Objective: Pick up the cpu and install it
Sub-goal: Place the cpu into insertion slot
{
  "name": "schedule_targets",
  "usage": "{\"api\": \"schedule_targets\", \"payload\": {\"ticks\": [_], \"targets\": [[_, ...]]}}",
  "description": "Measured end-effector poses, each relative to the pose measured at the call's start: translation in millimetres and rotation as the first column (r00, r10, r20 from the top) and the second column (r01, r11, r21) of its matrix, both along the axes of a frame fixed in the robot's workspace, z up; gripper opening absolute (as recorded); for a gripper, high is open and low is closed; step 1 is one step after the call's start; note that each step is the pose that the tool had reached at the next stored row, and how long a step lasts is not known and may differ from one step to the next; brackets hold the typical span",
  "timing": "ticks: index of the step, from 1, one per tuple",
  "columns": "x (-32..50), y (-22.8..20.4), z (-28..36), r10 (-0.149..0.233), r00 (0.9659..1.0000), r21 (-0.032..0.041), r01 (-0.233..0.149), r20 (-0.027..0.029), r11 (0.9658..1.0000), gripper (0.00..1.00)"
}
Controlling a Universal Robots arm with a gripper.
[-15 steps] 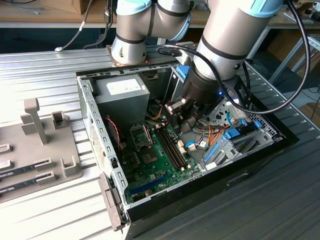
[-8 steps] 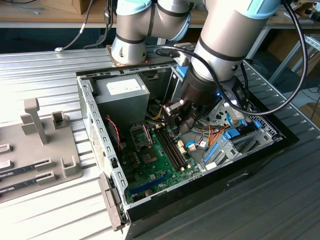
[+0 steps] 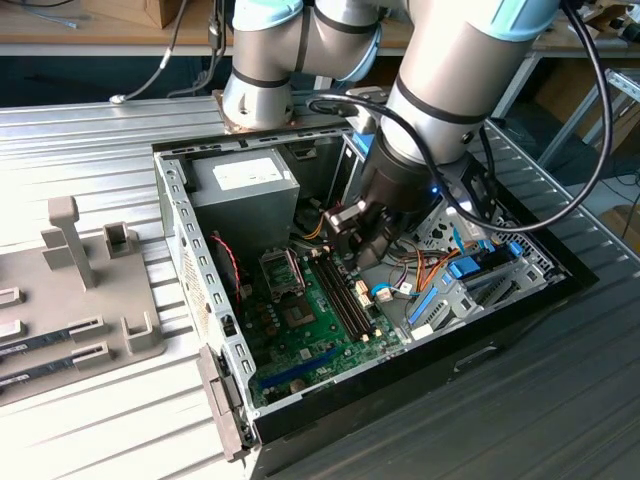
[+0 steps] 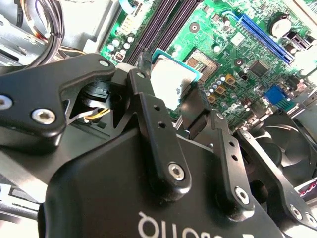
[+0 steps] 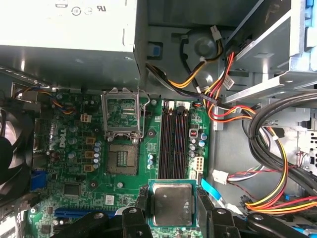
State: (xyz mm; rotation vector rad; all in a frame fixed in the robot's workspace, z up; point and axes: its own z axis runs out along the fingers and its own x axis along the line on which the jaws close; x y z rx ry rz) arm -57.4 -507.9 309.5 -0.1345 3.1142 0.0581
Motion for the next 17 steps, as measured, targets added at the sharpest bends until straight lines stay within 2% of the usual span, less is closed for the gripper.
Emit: {"api": "schedule_targets", "payload": {"ticks": [5, 12, 13, 15, 16, 17], "targets": [[-4.2, 0.9, -2.3, -0.002, 1.0, 0.0002, 0.002, 0.0001, 1.0, 0.47], [-18.9, 3.3, -16.3, -0.011, 0.9999, 0.0001, 0.011, 0.0001, 0.9999, 0.47], [-25.5, 3.3, -19.7, -0.011, 0.9999, 0.0, 0.011, 0.0, 0.9999, 0.47], [-33.2, 3.4, -24.0, -0.011, 0.9999, 0.0, 0.011, 0.0, 0.9999, 0.47], [-42.2, 3.5, -29.1, -0.011, 0.9999, 0.0, 0.011, 0.0, 0.9999, 0.47], [-47.7, 3.6, -32.4, -0.011, 0.9999, 0.0, 0.011, 0.0, 0.9999, 0.47]]}}
